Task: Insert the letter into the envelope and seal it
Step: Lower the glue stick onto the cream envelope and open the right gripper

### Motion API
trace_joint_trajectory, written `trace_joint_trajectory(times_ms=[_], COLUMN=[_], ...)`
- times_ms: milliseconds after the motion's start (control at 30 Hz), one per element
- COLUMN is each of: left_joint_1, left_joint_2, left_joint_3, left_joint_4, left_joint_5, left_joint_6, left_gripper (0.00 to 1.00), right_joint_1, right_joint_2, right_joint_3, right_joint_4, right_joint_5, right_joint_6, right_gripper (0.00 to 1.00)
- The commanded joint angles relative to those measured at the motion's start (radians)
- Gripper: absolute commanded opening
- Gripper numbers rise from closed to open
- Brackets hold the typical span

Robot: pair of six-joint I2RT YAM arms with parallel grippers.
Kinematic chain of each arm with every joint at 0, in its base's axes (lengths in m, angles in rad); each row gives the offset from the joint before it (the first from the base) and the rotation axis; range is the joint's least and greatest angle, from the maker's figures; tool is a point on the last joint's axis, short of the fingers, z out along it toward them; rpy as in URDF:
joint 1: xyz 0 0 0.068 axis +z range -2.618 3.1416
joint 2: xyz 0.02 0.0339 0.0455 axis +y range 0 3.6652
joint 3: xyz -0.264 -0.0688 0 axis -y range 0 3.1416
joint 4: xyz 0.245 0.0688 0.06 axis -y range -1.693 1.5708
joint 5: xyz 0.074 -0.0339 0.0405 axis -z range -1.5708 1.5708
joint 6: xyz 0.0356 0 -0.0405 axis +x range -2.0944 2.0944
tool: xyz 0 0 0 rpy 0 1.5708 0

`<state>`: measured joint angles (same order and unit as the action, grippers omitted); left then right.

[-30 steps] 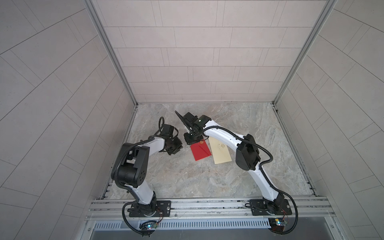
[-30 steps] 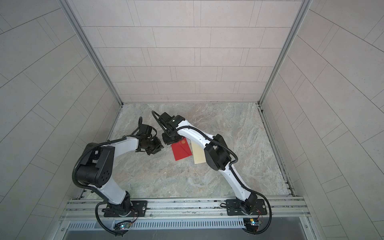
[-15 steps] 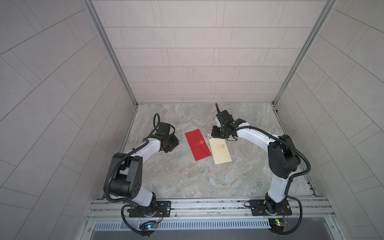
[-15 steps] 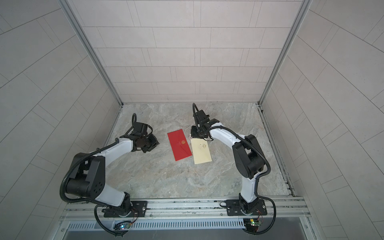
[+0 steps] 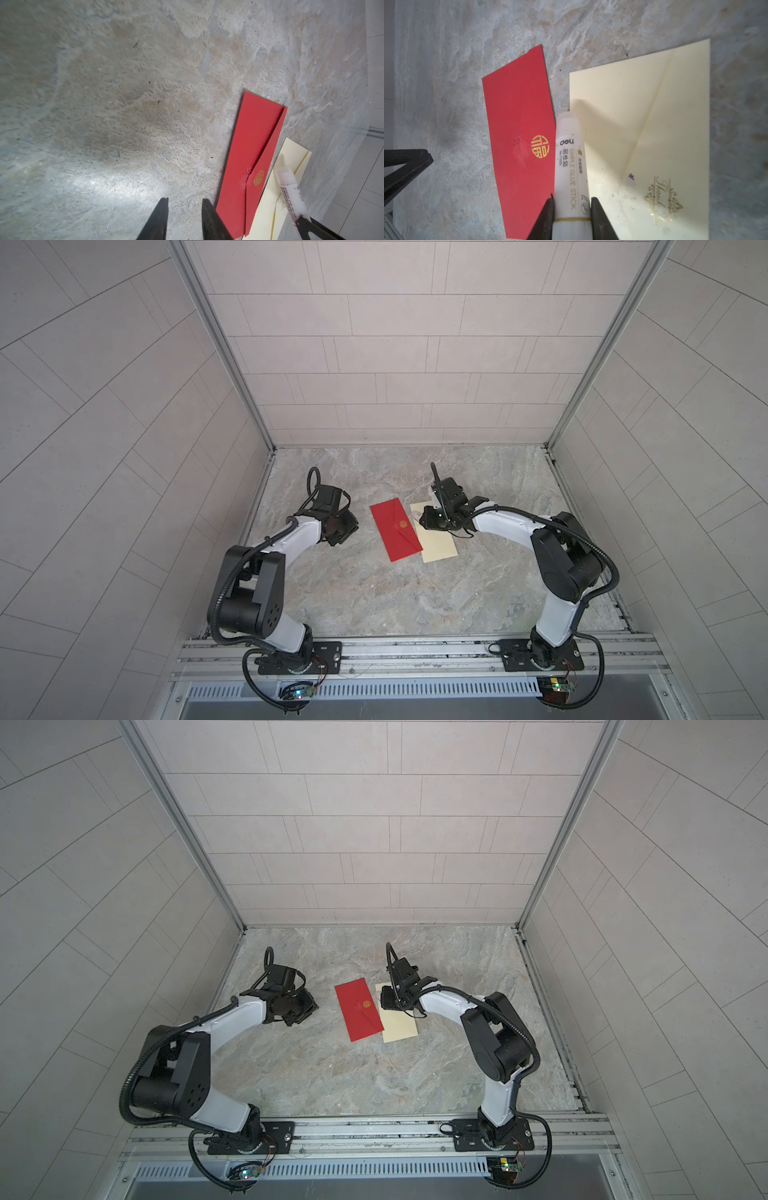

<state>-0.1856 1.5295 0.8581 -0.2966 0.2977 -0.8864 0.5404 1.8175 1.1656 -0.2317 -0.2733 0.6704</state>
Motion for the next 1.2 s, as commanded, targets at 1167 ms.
trace_joint_trajectory(times_ms=[1167], left_joint_1=[-0.031], left_joint_2=[0.031], left_joint_3=[0.023], left_joint_4=[0.004], left_joint_5=[0.031], left_joint_6=[0.017], left_gripper=[0.54], right_joint_1=[-0.085], right_joint_2=[0.011], right_joint_3=[0.012], right_joint_4=[-0.158], right_joint_5=[-0.016], right_joint_6=[-0.003], right_gripper=[0.04])
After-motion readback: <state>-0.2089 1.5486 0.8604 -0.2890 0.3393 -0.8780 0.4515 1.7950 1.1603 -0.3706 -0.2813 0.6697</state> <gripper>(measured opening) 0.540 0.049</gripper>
